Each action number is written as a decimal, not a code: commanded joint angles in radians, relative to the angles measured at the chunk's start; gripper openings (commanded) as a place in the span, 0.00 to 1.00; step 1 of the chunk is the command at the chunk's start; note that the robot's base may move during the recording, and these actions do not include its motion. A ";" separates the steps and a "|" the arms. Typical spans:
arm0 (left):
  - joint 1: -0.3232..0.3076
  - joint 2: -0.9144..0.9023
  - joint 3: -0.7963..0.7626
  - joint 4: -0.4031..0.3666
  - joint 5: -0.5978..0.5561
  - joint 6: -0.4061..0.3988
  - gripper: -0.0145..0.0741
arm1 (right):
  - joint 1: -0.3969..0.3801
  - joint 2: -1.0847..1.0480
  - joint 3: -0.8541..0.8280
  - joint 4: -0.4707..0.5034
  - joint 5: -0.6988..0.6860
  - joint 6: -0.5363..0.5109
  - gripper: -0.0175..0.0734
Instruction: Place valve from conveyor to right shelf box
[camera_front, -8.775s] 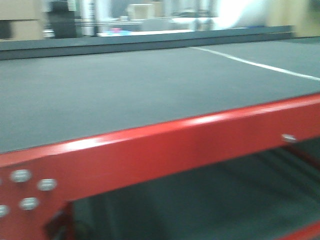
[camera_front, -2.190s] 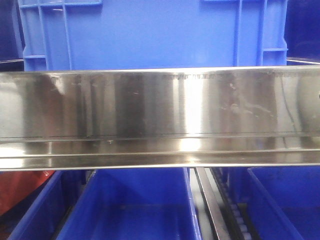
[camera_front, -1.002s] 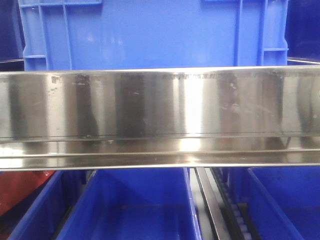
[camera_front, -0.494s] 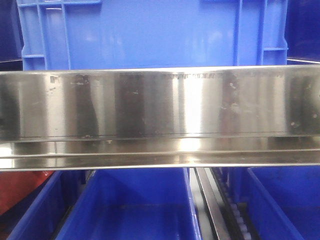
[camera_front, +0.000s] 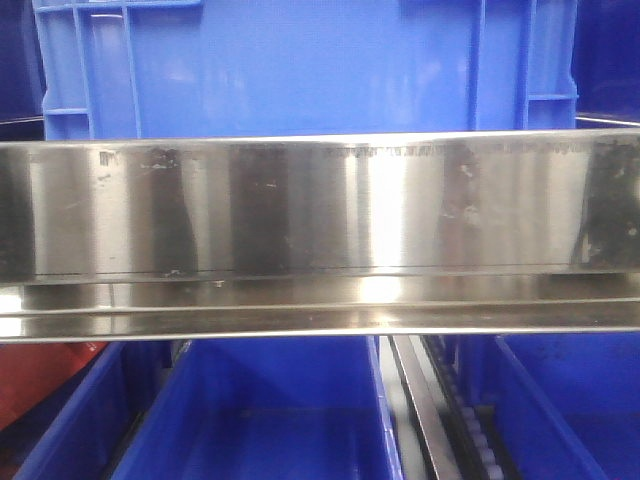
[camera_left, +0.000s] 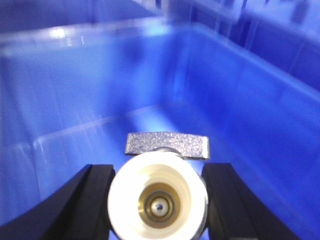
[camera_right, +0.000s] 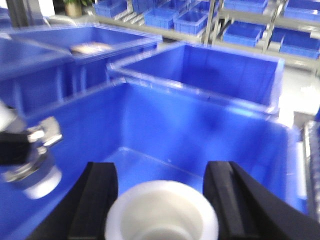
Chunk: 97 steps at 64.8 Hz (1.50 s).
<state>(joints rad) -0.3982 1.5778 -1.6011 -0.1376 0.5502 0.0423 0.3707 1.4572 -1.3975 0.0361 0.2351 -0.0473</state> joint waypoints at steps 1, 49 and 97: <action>-0.004 0.011 -0.017 -0.014 -0.037 -0.005 0.04 | 0.002 0.034 -0.019 -0.004 -0.109 -0.008 0.02; -0.004 0.055 -0.017 -0.014 0.006 -0.005 0.61 | 0.002 0.108 -0.019 -0.004 -0.120 -0.008 0.66; -0.004 -0.046 -0.018 -0.007 0.013 -0.001 0.04 | -0.010 0.023 -0.013 -0.004 -0.070 0.020 0.02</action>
<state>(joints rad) -0.3982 1.5917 -1.6208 -0.1382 0.5774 0.0423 0.3707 1.5265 -1.4090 0.0361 0.1574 -0.0342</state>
